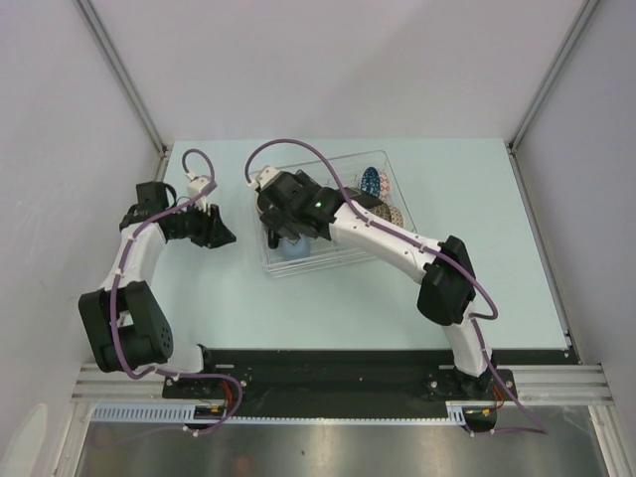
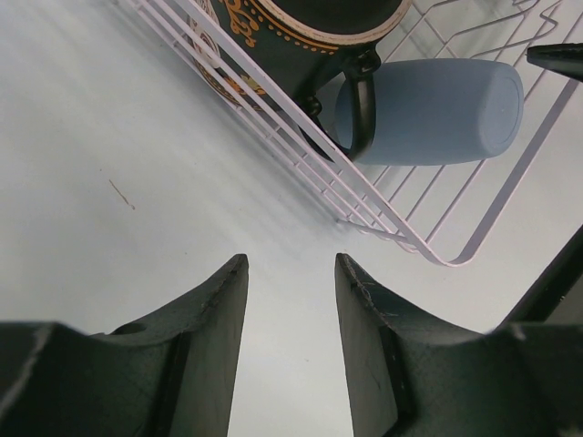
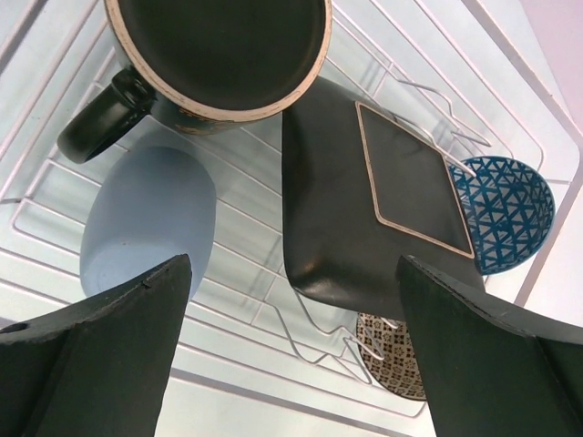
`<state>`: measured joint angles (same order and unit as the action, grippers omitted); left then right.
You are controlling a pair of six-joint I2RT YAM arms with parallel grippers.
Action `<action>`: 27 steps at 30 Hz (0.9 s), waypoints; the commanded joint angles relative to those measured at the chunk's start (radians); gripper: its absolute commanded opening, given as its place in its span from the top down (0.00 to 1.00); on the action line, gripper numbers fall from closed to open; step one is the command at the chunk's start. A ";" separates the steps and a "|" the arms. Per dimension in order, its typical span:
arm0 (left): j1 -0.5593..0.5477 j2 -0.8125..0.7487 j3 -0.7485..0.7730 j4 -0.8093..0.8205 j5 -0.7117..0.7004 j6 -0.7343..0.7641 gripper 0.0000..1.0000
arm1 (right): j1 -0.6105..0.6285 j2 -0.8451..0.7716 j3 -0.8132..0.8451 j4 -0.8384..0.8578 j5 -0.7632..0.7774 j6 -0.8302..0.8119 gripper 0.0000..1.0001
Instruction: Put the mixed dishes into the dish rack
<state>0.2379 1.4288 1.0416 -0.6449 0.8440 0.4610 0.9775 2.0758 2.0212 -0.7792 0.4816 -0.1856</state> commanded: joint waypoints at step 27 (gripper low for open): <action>0.005 0.007 0.009 0.013 0.043 0.008 0.53 | -0.016 0.076 0.007 0.043 -0.004 0.012 0.00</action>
<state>0.2379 1.4292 1.0416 -0.6453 0.8448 0.4614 0.9863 2.1090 1.9919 -0.7376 0.4862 -0.1844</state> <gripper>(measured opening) 0.474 0.995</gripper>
